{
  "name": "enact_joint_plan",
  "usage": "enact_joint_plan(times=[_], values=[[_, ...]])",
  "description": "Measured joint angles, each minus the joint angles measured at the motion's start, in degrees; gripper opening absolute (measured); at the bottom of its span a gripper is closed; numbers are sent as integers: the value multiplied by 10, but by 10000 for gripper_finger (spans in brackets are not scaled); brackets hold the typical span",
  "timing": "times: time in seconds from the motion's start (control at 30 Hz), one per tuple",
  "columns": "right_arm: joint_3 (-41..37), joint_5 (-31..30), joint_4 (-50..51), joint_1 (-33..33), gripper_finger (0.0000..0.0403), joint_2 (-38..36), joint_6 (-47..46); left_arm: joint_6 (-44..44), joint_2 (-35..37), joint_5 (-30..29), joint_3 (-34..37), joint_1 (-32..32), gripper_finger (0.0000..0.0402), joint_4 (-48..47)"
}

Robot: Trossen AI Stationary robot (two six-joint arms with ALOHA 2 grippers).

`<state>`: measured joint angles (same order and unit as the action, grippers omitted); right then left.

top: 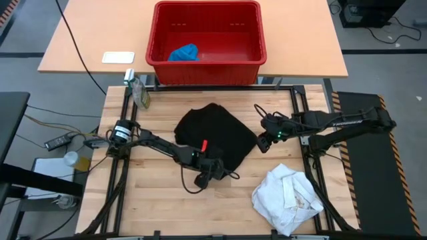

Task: Fold laundry
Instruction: Fold the black shirt

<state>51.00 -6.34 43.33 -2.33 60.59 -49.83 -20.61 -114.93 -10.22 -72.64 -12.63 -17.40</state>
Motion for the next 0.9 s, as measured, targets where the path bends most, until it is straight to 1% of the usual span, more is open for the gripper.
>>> enact_joint_plan(times=[0.1, 0.13, 0.17, 0.27, 0.33, 0.4, 0.47, 0.53, 0.6, 0.7, 0.77, 0.83, 0.9], values=[[0, -8, -30, -13, 177, 3, 14, 21, 0, -2, 0, 1, 56, 4], [0, -13, -37, -16, 177, 3, 16, 39, 0, -3, 0, 1, 30, 4], [0, -15, -41, -18, 177, 3, 17, 60, 1, -4, 0, 2, 19, 3], [0, -15, -54, -19, 177, 0, 39, 118, 15, -2, 1, 1, 10, -21], [0, 1, -64, -18, 177, -3, 84, 155, 39, 12, 3, -1, 6, -47], [0, 30, -75, -23, 177, -1, 158, 188, 75, 22, 3, -1, 5, -61], [0, 45, -84, -37, 177, 8, 242, 220, 117, 24, 2, -1, 4, -79], [-6, 38, -102, -55, 177, 28, 309, 250, 149, 24, 4, 4, 3, -84], [-17, 29, -142, -69, 178, 58, 348, 277, 169, 25, 10, 12, 3, -93], [-21, 30, -223, -77, 182, 109, 369, 310, 177, 26, 10, 25, 2, -102], [-21, 39, -272, -75, 190, 137, 362, 331, 178, 27, 11, 29, 2, -107], [-21, 73, -311, -70, 208, 162, 344, 350, 178, 31, 11, 30, 1, -110], [-21, 117, -327, -65, 234, 186, 332, 367, 178, 30, 11, 30, 1, -111]])
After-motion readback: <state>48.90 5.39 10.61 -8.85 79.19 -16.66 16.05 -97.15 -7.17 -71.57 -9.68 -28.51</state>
